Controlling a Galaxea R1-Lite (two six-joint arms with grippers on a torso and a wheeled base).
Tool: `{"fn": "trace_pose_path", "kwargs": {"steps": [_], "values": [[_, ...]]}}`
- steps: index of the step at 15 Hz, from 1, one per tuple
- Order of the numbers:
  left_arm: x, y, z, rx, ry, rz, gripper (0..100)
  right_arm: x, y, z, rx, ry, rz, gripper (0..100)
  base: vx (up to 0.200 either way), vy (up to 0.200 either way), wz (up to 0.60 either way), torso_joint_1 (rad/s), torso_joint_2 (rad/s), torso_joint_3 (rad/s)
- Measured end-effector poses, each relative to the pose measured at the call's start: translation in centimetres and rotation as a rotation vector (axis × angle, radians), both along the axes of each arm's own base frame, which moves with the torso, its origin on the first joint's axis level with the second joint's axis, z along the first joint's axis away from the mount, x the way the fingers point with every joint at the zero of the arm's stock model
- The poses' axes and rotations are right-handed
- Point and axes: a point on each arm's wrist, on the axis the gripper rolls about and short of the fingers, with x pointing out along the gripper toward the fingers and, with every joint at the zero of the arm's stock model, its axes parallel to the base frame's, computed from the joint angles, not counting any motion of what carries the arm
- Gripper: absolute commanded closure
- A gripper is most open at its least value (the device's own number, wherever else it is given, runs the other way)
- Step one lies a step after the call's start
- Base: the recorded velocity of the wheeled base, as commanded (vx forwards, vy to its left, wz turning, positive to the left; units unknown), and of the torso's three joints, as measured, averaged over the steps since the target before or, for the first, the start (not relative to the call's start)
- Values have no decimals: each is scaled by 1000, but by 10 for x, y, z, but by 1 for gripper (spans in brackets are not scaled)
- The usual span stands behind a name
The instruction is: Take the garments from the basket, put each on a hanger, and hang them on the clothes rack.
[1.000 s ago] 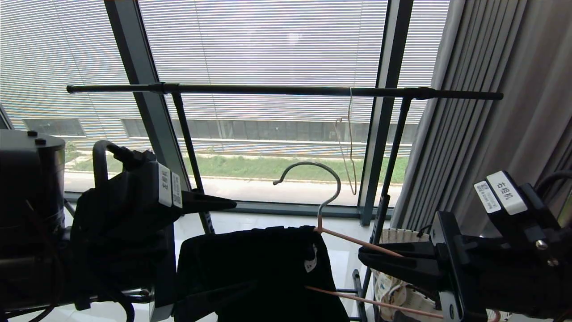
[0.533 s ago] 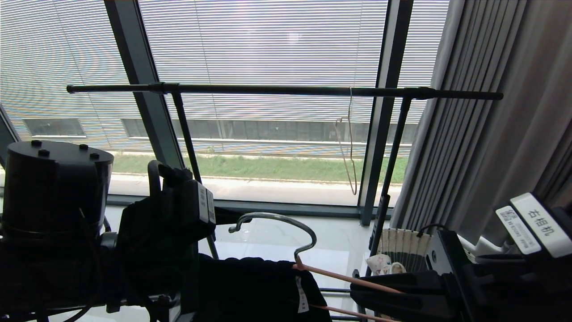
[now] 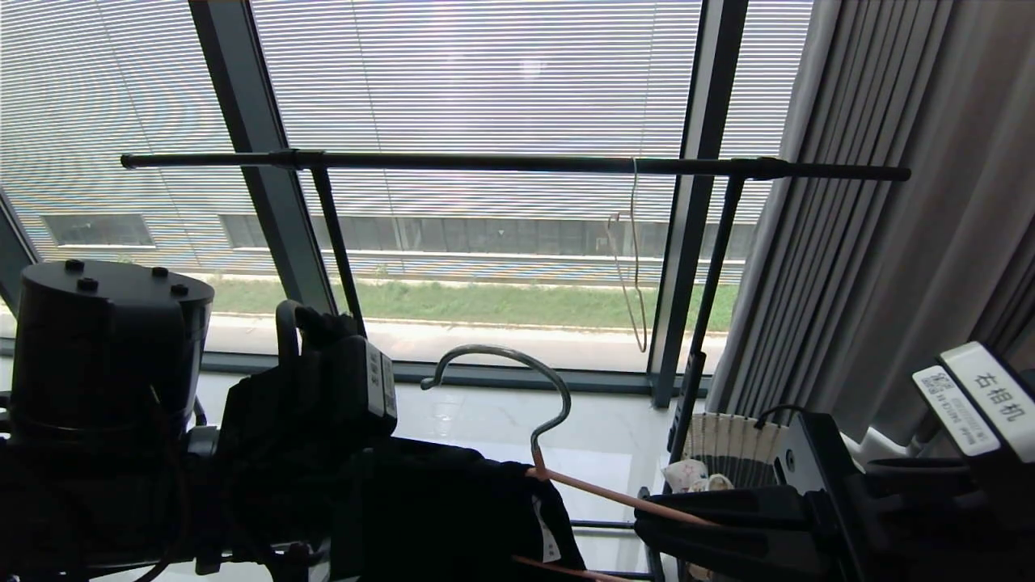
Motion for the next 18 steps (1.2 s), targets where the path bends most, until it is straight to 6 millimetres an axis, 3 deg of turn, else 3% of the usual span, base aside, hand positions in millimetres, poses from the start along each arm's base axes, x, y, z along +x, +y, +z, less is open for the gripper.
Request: {"fn": "trace_pose_path", "kwargs": {"steps": [4,11,14,18], "values": [[0,2,-4,8,-3,24,100,0,-3,-5,-18,-20,-8,0,0,0,0,0,0,0],[6,22,-21,22,105,232,100,22,-25,-26,-99,-57,-153,0,0,0,0,0,0,0],[28,26,-17,-30,181,354,100,30,-27,-30,-117,-46,-191,0,0,0,0,0,0,0],[57,29,-12,-63,128,451,100,44,-31,-36,-148,-26,-299,0,0,0,0,0,0,0]]}}
